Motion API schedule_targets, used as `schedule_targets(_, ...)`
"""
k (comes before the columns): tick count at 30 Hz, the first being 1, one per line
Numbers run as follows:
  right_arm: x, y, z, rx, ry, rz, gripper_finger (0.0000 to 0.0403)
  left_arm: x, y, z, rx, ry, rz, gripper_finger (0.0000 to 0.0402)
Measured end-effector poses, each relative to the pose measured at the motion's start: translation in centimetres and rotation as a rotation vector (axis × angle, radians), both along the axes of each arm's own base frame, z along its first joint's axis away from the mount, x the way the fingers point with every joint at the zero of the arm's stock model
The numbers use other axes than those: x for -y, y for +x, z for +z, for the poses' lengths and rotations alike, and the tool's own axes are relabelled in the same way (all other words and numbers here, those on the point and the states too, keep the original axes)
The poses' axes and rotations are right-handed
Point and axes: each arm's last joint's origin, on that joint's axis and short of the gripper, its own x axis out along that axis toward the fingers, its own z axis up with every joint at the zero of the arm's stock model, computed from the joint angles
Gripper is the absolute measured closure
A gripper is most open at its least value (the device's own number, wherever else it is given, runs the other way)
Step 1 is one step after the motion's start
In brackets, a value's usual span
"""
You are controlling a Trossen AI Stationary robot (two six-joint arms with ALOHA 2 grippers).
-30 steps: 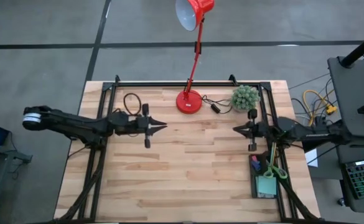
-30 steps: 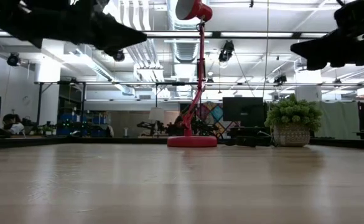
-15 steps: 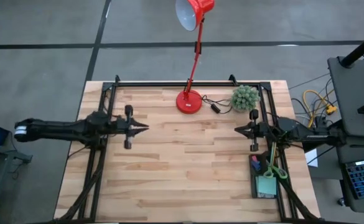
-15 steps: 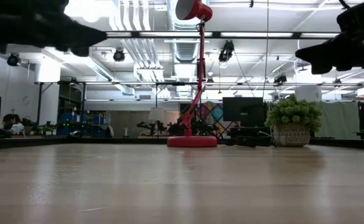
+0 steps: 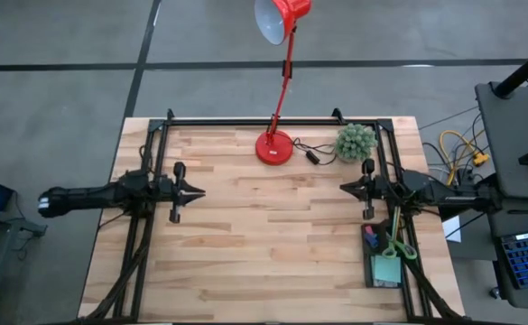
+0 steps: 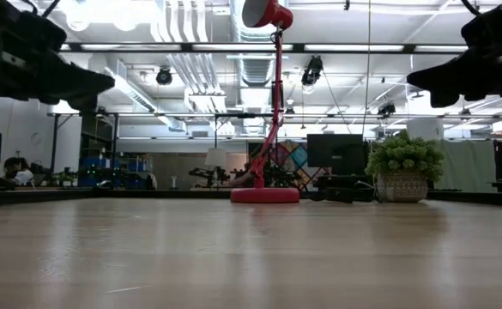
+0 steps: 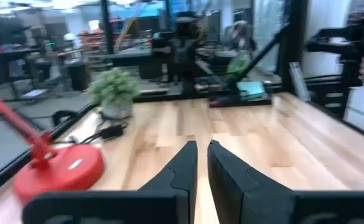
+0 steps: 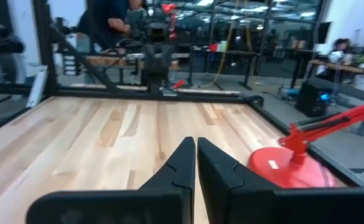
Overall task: Pick and place office supplies into organizer
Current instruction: Return to Home Position
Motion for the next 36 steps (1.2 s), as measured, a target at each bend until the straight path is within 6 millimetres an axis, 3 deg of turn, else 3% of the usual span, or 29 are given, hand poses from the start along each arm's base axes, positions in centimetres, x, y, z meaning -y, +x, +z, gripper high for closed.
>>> schedule_targets(12,0.1,0.0,0.0,0.005,0.041,-0.015,0.0394,0.0,-0.1,0.3,0.042,0.021,-0.006,0.038)
schedule_targets(36,0.1,0.0,-0.1,0.0,0.058,-0.015,0.0394,0.0,0.7,-0.7,-0.083,0.011,-0.008,0.0379)
